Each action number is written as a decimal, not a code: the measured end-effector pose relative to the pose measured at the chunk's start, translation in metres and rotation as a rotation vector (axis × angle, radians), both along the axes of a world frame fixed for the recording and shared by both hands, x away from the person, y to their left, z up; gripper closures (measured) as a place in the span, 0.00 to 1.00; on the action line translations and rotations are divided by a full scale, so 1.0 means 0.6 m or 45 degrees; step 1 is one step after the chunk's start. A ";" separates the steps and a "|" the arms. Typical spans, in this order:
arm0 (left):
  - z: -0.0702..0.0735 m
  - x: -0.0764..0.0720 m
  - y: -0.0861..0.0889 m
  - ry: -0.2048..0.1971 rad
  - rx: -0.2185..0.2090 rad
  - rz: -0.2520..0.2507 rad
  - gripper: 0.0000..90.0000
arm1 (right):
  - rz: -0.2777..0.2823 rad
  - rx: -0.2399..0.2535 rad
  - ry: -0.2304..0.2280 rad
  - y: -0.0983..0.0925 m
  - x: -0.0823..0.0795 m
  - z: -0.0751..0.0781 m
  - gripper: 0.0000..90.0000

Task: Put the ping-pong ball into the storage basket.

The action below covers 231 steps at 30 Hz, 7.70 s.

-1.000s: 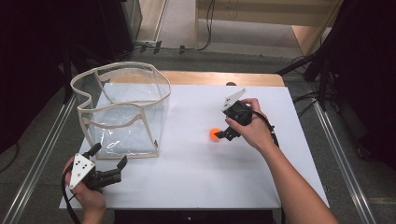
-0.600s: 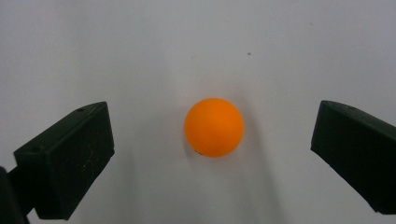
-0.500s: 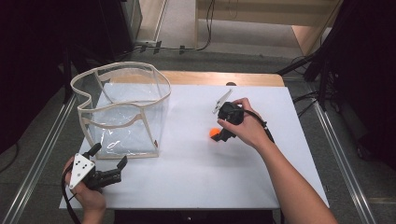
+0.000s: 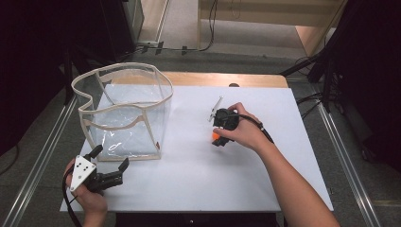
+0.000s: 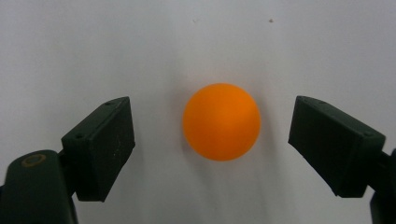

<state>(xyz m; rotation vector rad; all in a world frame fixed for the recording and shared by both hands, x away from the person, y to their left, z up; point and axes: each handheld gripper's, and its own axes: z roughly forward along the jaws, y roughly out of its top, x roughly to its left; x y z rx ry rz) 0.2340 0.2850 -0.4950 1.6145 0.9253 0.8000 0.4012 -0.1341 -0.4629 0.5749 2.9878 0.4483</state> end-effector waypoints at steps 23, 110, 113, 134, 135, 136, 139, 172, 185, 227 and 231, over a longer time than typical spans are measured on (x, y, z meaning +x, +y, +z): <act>0.000 0.000 0.000 0.003 0.000 -0.002 0.00 | -0.018 -0.054 0.015 0.004 0.011 -0.011 0.40; 0.000 0.002 -0.001 0.011 0.005 -0.004 0.00 | 0.104 -0.046 0.083 0.036 0.029 0.071 0.53; 0.000 0.001 -0.001 0.010 0.009 -0.005 0.00 | 0.102 -0.052 0.090 0.037 0.029 0.073 0.53; -0.001 0.000 -0.003 0.013 0.017 -0.001 0.00 | 0.133 -0.035 0.098 0.049 0.034 0.102 0.53; 0.000 0.000 -0.003 0.014 0.022 0.000 0.00 | 0.144 -0.034 0.096 0.051 0.035 0.107 0.53; 0.000 0.000 -0.003 0.014 0.023 -0.001 0.00 | 0.144 -0.034 0.096 0.051 0.035 0.107 0.53; 0.000 0.000 -0.003 0.014 0.022 0.000 0.00 | 0.156 -0.030 0.087 0.053 0.036 0.112 0.53; 0.000 0.001 -0.002 0.014 0.012 0.004 0.00 | 0.207 -0.041 0.080 0.101 0.044 0.168 0.53; 0.000 0.001 -0.002 0.016 0.013 0.006 0.00 | 0.229 -0.041 0.085 0.118 0.047 0.190 0.53; 0.002 0.000 -0.001 0.017 0.008 0.002 0.00 | 0.252 -0.050 0.066 0.174 0.062 0.281 0.53; 0.001 0.000 -0.001 0.015 0.007 0.002 0.00 | 0.263 -0.052 0.063 0.181 0.063 0.290 0.53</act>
